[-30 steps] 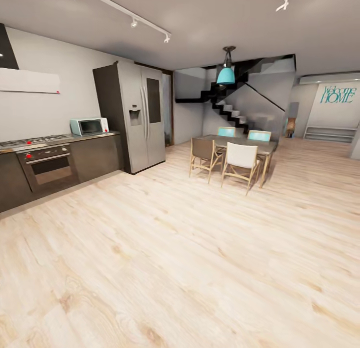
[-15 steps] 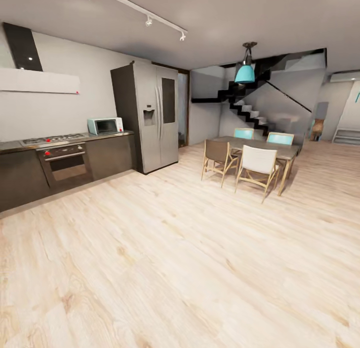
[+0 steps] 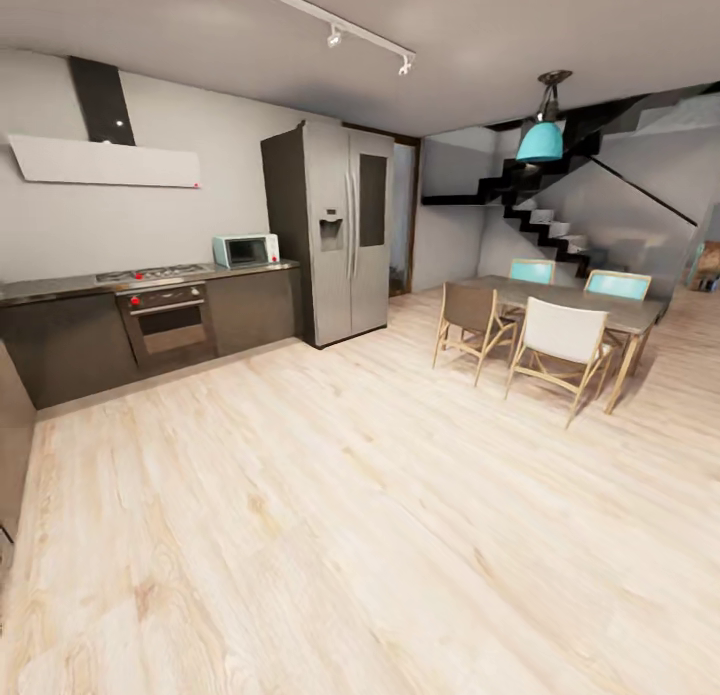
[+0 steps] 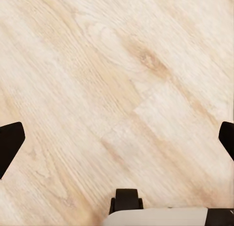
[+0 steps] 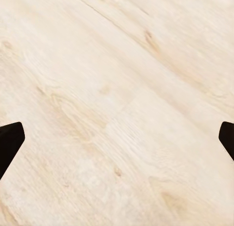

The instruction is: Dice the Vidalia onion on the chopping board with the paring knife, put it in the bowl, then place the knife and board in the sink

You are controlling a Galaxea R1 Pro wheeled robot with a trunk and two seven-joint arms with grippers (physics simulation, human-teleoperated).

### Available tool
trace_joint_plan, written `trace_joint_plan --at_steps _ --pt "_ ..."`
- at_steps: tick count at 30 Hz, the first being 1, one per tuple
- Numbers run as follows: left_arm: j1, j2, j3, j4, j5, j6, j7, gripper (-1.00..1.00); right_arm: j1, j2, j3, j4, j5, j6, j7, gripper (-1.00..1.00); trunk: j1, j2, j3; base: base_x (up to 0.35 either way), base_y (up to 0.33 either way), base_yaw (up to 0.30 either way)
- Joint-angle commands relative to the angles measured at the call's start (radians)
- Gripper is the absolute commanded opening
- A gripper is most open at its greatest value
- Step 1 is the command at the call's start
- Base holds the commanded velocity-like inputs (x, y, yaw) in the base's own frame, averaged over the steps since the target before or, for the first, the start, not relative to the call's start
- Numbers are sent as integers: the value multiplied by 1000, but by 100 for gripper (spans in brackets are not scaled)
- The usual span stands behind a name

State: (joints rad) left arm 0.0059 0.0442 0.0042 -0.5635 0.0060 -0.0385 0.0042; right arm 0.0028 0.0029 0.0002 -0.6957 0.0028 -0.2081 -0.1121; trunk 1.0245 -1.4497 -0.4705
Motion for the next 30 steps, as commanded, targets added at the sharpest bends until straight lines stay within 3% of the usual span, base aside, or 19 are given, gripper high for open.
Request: trace_joint_plan --at_steps 1,30 --pt "0 0 0 -1 1 -1 0 100 0 0 1 0 0 -2 -3 100 0 0 -1 237 -243 246" --pt "0 1 1 -1 3 -1 0 100 0 0 0 2 0 -2 -3 100 0 0 -39 232 -241 190"
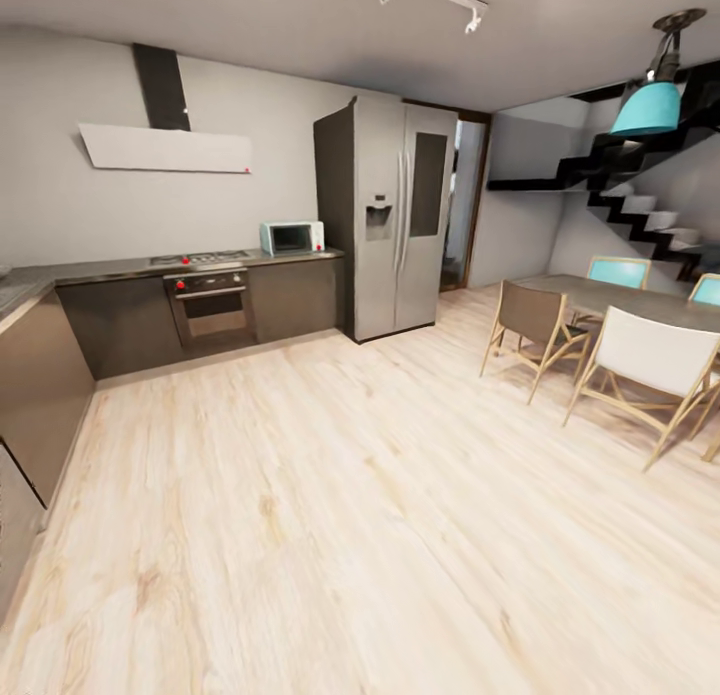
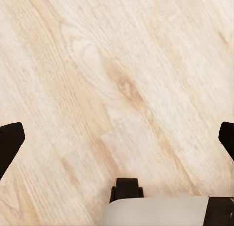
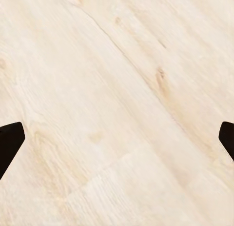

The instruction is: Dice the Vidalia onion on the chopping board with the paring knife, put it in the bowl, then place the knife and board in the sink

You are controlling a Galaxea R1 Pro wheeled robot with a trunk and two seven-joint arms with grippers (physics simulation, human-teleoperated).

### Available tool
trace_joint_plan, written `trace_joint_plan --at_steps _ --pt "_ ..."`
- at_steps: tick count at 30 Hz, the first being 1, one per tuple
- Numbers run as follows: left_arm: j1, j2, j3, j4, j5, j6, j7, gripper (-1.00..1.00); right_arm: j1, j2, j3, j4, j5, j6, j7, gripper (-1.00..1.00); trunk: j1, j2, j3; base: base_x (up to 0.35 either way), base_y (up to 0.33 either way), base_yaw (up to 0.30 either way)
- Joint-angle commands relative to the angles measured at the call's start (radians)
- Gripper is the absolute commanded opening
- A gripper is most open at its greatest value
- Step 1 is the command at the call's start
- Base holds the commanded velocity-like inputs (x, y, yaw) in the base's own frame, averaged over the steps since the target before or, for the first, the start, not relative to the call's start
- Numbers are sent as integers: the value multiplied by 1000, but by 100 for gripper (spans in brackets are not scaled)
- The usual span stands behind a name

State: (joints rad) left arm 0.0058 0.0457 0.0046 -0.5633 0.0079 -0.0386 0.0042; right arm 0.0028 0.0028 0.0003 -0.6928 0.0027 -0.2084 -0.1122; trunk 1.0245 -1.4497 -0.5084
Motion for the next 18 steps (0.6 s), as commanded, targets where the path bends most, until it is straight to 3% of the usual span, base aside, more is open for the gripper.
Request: trace_joint_plan --at_steps 1,18 --pt "0 0 1 -2 1 -1 0 100 0 0 0 -1 0 -2 -3 100 0 0 -2 232 -241 186" --pt "0 -1 0 -1 2 -1 0 100 0 0 1 -1 0 -9 -3 100 0 0 -24 233 -245 191"
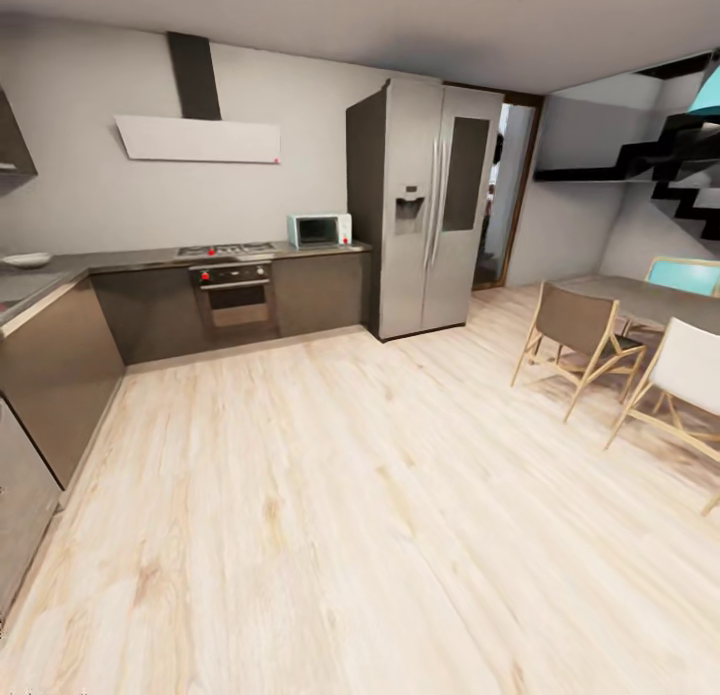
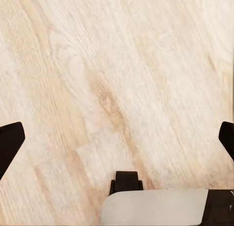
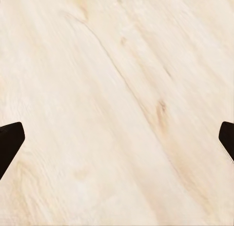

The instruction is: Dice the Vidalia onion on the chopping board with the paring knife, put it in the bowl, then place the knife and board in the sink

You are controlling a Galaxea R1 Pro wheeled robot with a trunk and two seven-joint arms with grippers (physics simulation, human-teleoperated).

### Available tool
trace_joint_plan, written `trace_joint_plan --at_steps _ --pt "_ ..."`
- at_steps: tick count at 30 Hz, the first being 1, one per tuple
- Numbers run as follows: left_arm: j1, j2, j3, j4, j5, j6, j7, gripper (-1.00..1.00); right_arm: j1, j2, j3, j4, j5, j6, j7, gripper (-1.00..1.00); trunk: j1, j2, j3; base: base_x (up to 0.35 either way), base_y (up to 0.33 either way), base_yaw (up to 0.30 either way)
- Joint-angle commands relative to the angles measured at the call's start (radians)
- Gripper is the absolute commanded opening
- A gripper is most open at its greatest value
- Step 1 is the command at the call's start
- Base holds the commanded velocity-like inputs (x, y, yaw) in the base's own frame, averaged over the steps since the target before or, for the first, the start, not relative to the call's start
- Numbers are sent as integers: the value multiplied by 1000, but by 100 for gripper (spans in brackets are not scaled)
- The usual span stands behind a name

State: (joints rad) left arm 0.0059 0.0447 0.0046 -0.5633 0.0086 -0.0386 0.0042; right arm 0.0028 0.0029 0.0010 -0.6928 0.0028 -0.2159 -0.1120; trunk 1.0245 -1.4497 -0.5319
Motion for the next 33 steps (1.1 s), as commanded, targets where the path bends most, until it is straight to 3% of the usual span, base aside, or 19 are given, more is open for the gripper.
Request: trace_joint_plan --at_steps 1,33 --pt "0 0 0 -1 1 -1 0 100 0 0 0 -1 0 -2 -3 100 0 0 -2 233 -247 206" --pt "0 1 0 -1 1 -1 1 100 0 2 4 28 2 -8 -3 100 0 0 -42 233 -249 208"
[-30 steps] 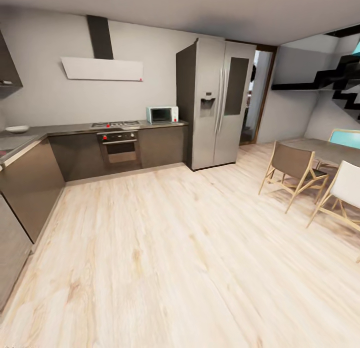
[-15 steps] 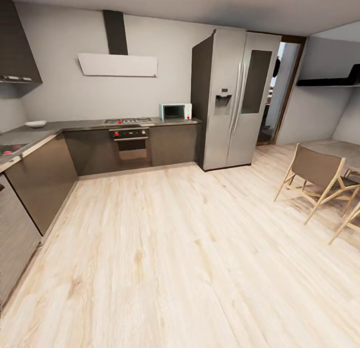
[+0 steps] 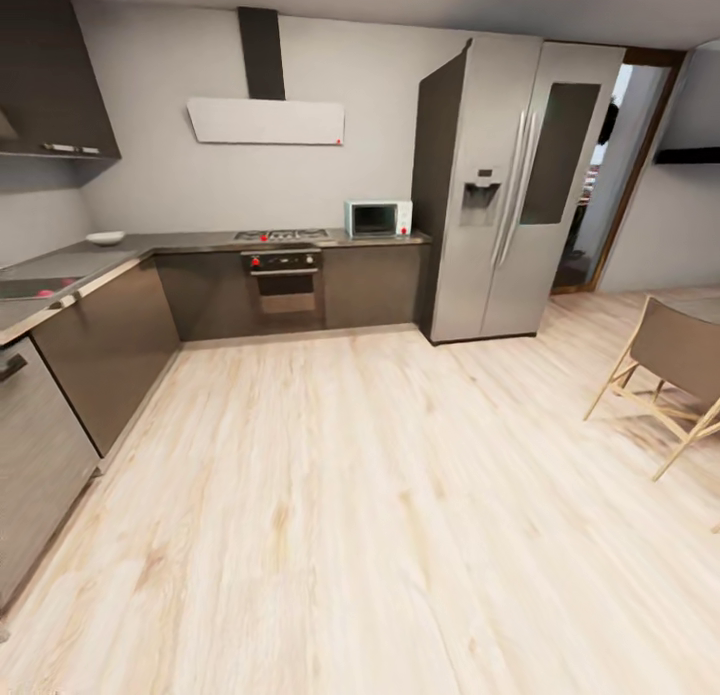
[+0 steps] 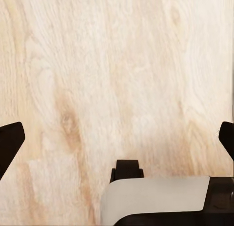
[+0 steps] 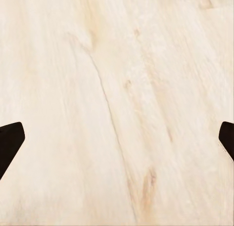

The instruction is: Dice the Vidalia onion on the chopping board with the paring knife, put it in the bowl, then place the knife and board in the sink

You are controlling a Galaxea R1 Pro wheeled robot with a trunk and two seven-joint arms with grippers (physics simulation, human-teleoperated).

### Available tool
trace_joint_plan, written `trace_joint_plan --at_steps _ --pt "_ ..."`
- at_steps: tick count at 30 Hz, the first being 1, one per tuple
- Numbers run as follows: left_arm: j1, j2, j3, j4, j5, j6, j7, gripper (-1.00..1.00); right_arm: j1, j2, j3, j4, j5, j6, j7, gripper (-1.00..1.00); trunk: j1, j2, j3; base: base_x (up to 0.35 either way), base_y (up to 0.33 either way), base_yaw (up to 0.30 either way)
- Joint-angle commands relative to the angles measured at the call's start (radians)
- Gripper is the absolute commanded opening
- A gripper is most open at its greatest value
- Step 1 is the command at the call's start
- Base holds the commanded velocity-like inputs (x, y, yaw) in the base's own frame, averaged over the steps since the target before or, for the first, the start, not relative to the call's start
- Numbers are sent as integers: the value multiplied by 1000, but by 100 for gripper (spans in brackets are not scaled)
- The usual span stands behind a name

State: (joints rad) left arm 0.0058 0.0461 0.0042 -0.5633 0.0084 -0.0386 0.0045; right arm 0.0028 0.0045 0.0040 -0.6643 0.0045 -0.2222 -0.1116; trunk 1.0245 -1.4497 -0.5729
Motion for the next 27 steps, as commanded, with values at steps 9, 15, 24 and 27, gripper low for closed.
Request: trace_joint_plan --at_steps 9,15,24,27 --pt "0 0 0 -1 1 -1 0 100 0 0 1 1 2 -2 -3 100 0 0 -12 233 -249 209" --pt "0 0 0 -2 1 -1 0 100 0 0 1 1 1 -2 -3 100 0 0 -19 233 -249 209" --pt "0 1 0 -3 1 -1 0 100 0 0 2 2 1 -2 -3 100 0 0 -30 233 -248 209" --pt "0 1 0 -3 1 -1 0 100 0 0 2 2 1 -2 -3 100 0 0 -34 233 -247 209"
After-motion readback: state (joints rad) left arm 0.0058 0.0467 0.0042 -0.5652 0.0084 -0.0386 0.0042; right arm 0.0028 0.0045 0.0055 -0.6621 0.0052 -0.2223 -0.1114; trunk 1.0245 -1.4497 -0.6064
